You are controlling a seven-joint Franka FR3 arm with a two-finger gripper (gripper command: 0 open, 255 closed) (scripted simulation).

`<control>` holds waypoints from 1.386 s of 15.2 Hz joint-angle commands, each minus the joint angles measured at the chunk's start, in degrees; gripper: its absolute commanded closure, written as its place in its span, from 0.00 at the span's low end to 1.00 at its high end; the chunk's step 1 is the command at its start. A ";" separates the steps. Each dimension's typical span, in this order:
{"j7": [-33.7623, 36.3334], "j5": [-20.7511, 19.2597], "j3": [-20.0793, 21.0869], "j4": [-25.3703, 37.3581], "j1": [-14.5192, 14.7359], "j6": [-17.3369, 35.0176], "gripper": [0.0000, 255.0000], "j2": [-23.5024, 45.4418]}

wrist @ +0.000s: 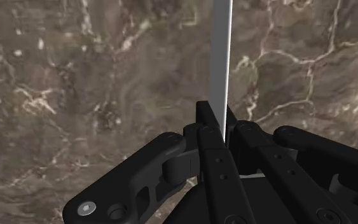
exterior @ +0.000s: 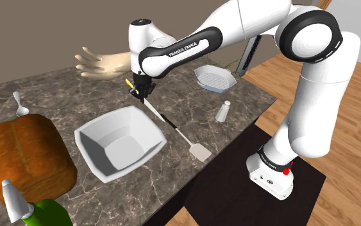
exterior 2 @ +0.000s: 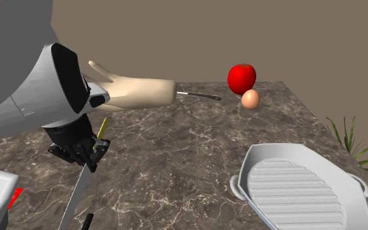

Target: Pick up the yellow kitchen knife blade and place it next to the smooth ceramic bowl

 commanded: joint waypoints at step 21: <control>-0.47 0.78 0.33 2.56 -0.15 -5.59 0.00 -3.10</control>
